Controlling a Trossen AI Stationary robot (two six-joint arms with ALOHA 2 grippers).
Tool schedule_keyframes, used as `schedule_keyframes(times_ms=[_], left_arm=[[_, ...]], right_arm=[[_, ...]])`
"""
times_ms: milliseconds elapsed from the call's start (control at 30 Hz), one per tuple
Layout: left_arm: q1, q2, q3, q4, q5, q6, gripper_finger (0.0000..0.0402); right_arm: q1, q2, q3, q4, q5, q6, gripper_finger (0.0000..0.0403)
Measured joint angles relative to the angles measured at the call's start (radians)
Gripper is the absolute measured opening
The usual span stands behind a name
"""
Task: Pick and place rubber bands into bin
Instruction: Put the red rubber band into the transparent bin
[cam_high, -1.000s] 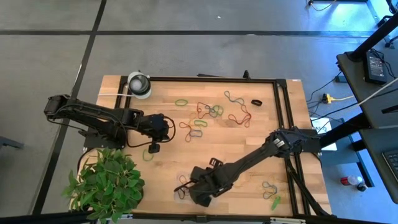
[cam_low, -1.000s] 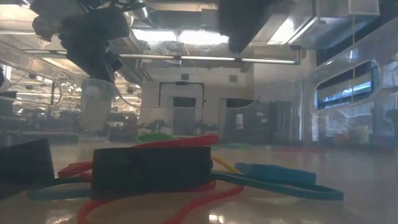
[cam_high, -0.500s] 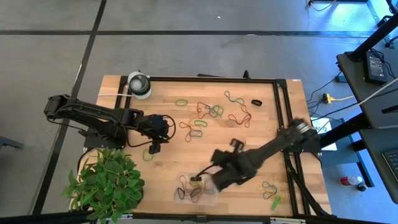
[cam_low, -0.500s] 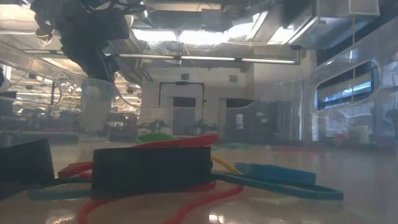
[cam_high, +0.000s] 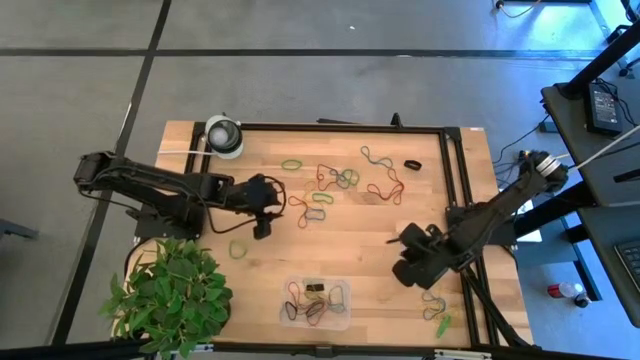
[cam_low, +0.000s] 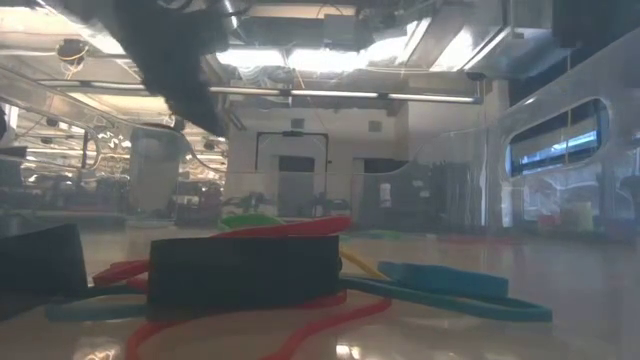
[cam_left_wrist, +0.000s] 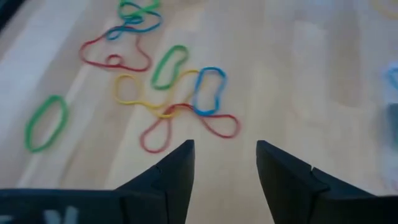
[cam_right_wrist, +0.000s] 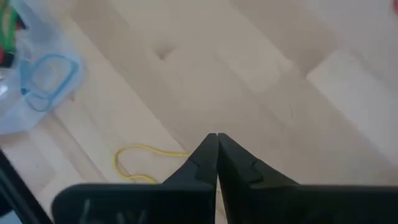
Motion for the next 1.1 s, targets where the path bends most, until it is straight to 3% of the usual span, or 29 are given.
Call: schedule_keyframes(times_ms=[200, 400, 533, 800, 1100], left_arm=[[0.053, 0.186, 0.156, -0.112, -0.073, 0.0, 0.0163], [0.176, 0.435, 0.34, -0.302, 0.017, 0.002, 0.0163], [0.256, 0.57, 0.421, -0.373, 0.021, 0.001, 0.0163], [0.328, 0.712, 0.472, -0.372, 0.084, 0.003, 0.0158], [0.304, 0.792, 0.478, -0.353, 0.129, 0.004, 0.0108]], right_arm=[[0.001, -0.074, -0.179, 0.229, -0.044, -0.104, 0.0003], [0.002, -0.16, -0.326, 0.367, -0.052, -0.096, 0.0004], [0.002, -0.236, -0.401, 0.453, -0.052, -0.107, 0.0004], [0.002, -0.363, -0.445, 0.454, -0.049, -0.162, 0.0004], [0.002, -0.418, -0.446, 0.43, -0.048, -0.212, 0.0004]])
